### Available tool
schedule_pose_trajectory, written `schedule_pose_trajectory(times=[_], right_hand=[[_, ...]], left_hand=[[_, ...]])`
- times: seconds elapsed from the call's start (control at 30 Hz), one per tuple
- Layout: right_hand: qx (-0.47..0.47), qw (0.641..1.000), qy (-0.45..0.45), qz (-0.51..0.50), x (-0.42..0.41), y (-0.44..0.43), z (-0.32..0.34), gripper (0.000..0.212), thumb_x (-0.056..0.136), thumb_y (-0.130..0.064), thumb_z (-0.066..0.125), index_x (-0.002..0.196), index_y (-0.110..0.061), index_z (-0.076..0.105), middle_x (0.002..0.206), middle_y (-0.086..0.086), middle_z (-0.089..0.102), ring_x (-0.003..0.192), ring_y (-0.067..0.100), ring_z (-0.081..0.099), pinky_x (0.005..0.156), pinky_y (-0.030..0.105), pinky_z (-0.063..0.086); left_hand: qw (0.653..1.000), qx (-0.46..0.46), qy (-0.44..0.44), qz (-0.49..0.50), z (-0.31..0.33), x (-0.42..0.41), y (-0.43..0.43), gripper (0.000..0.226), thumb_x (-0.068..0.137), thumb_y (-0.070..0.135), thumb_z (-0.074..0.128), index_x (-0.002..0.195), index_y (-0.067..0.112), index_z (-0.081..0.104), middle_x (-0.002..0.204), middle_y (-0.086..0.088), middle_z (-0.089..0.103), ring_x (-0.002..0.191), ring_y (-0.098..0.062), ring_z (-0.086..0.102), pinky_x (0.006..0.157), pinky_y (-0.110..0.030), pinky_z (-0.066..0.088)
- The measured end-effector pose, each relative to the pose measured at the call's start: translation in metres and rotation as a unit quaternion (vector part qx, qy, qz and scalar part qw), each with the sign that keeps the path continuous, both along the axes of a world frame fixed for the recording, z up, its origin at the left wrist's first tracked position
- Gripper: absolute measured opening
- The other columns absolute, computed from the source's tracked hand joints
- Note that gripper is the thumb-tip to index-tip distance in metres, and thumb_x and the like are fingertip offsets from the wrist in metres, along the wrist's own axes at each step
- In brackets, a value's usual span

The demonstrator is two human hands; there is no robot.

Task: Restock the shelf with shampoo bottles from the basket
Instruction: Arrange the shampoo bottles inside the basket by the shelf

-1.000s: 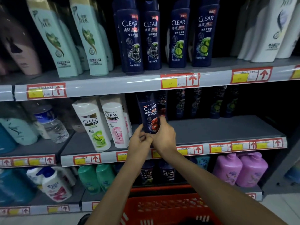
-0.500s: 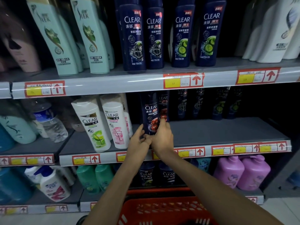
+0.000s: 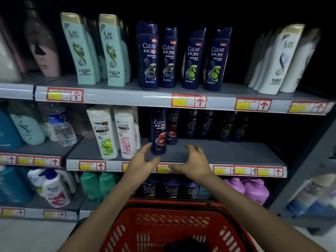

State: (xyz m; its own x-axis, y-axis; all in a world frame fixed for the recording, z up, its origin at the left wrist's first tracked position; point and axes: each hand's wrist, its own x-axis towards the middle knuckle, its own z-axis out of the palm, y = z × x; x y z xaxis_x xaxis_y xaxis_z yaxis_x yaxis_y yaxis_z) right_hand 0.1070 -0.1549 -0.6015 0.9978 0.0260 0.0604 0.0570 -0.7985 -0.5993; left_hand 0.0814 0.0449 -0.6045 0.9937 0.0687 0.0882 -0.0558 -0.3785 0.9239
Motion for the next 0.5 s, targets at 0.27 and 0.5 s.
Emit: schedule_pose_trajectory(times=[0.27,0.5], right_hand=[[-0.141,0.988,0.011,0.068,-0.055,-0.047,-0.008,0.135,0.061,-0.078,0.078,0.163,-0.027,0.007,0.168,0.014,0.007,0.156,0.034,0.000,0.126,0.049,0.014],[-0.192,0.969,0.065,0.141,-0.104,-0.082,-0.046,0.137,0.066,-0.076,0.076,0.161,-0.033,-0.013,0.169,0.009,-0.020,0.154,0.031,-0.024,0.124,0.048,-0.007]], left_hand=[[0.965,0.258,-0.037,-0.041,-0.003,-0.062,-0.022,0.079,0.091,0.059,0.059,0.158,0.036,0.025,0.163,0.011,0.028,0.149,-0.010,0.027,0.117,-0.037,0.033],[0.895,0.439,-0.002,-0.082,-0.046,-0.093,-0.024,0.089,0.084,0.082,0.037,0.159,0.041,0.011,0.168,0.008,0.013,0.155,-0.019,0.012,0.123,-0.048,0.022]])
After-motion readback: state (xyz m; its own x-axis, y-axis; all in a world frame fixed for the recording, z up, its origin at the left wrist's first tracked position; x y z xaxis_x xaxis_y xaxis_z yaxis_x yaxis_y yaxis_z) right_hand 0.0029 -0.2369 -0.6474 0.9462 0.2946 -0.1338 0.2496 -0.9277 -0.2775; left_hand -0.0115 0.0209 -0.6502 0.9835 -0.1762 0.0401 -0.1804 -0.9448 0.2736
